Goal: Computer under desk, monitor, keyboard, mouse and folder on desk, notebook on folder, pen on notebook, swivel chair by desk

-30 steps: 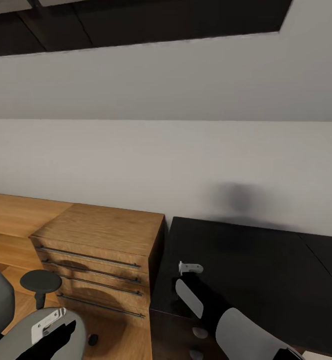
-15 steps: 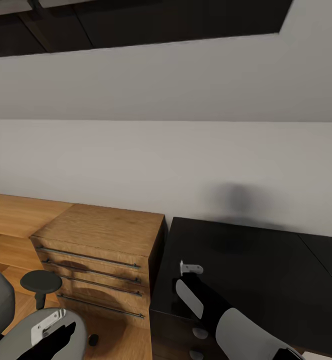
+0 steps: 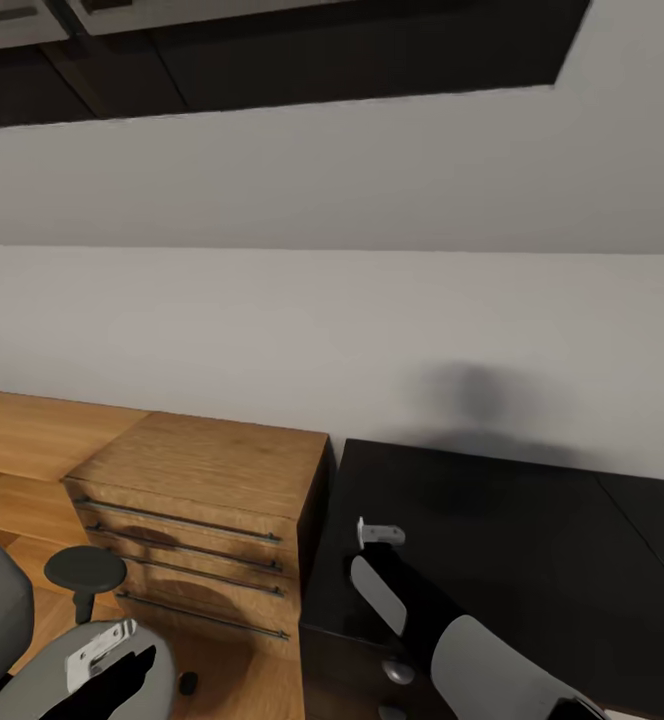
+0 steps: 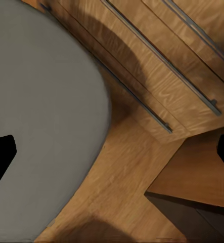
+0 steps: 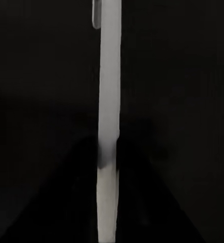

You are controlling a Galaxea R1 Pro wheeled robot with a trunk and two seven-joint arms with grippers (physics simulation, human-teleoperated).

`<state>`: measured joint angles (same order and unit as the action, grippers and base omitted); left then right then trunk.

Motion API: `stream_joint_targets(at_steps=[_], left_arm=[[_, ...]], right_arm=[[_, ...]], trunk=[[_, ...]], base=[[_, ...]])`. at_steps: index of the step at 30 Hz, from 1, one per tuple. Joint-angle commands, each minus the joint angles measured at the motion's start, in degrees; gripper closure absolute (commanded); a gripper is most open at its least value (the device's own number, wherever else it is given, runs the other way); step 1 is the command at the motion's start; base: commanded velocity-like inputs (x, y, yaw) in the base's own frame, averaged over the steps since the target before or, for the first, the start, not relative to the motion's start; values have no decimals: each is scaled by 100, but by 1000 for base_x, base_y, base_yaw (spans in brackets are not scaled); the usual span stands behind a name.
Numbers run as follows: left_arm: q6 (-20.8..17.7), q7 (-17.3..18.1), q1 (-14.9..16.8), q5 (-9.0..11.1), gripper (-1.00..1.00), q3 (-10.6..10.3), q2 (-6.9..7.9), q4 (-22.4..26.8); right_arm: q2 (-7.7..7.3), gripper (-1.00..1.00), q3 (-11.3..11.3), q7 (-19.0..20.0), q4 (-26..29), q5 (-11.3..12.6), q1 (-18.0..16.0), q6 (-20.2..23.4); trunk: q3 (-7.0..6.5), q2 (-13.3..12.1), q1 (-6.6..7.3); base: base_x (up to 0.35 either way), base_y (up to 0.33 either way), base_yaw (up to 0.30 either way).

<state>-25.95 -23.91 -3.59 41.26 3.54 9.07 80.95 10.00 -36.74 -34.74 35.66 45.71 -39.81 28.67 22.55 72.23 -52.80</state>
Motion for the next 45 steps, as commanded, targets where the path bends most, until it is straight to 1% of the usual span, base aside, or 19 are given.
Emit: stream_joint_targets(at_steps=[1, 4, 5, 6, 10, 13, 14, 15, 17, 23, 25, 30, 31, 33, 34, 36, 37, 39, 45], left_arm=[[-12, -45, -2, 58, -100, -21, 3, 5], [-8, -53, -2, 55, -100, -92, 5, -25], [-7, -53, -2, 55, -100, -106, 4, -32], [-8, -57, -2, 56, -100, -118, 3, -40], [-11, -60, -2, 58, -100, -151, 4, -105], [-8, -72, -2, 43, -100, -382, 6, -310], [-8, -73, -2, 43, -100, -420, 6, -336], [-7, -77, -2, 36, -100, -524, 7, -407], [-7, -78, -2, 18, -100, -561, 7, -436], [-13, -71, -2, -120, -100, -586, 7, -468], [-13, -70, -2, -140, -100, -589, 7, -505], [-18, -70, -2, -176, -100, -679, -15, -644], [-21, -70, -1, -473, -100, -901, -61, -708], [-23, -69, -1, -599, -100, -936, -74, -727], [-28, -54, 6, -727, -100, -974, -214, -900], [-30, -53, 6, -796, -100, -976, -239, -950], [-32, -51, 7, -913, -100, -975, -259, -1034], [-36, -46, 7, -1006, -100, -978, -271, -1119], [-34, -44, 7, -1024, -100, -970, -279, -1296]], right_arm=[[0, 100, -18, -39, 48, 38, -7, 7], [0, 100, -12, -75, 348, 30, -9, -10], [-55, 100, -14, -129, 534, 30, -6, -17], [-207, 100, -16, -271, 892, 40, -1, -22], [-614, 100, -19, -619, 1768, 66, 34, -36], [-983, 100, -15, -763, 2619, 75, 233, -39], [-1037, 100, -14, -775, 2757, 76, 278, -39], [-1226, 100, -8, -843, 3211, 79, 415, -37], [-1304, 100, 8, -946, 3415, 83, 465, -37], [-1359, 100, 25, -1137, 3638, 108, 512, -44], [-1353, 100, 26, -1162, 3670, 280, 517, -83], [-1370, 100, 29, -1172, 3807, 341, 518, -128], [-1386, 100, 35, -1176, 3899, 349, 525, -146], [-1390, 100, 40, -1178, 3907, 350, 526, -163], [-1395, 100, 52, -1188, 3913, 358, 527, -206], [-1395, 100, 52, -1191, 3916, 359, 527, -209], [-1391, 100, 53, -1192, 3920, 359, 527, -216], [-1387, 100, 53, -1193, 3922, 359, 527, -215], [-1390, 100, 55, -1253, 3930, 356, 527, -212]], trunk=[[-13, -38, 22], [-66, -158, 88], [-84, -198, 110], [-102, -238, 132], [-174, -399, 219], [-228, -519, 285], [-246, -559, 307], [-264, -599, 329], [-300, -679, 373], [-408, -920, 505], [-442, -1000, 549], [-524, -1201, 659], [-542, -1241, 681], [-578, -1321, 725], [-595, -1361, 747], [-630, -1441, 791], [-648, -1481, 813], [-684, -1562, 856], [-791, -1802, 988]], base=[[-12, 0, 0], [-161, 0, 0], [-275, 0, 0], [-299, 0, 0], [-321, 0, 0], [-337, 0, 0], [-339, 0, 0], [-340, 0, 0], [-341, 0, 0], [-191, 0, 0], [-24, 0, -43], [-5, 0, -64], [0, 0, -6], [0, 0, -73], [0, 0, -239], [0, 0, -169], [0, 0, -54], [0, 0, -27], [0, 0, -2]])
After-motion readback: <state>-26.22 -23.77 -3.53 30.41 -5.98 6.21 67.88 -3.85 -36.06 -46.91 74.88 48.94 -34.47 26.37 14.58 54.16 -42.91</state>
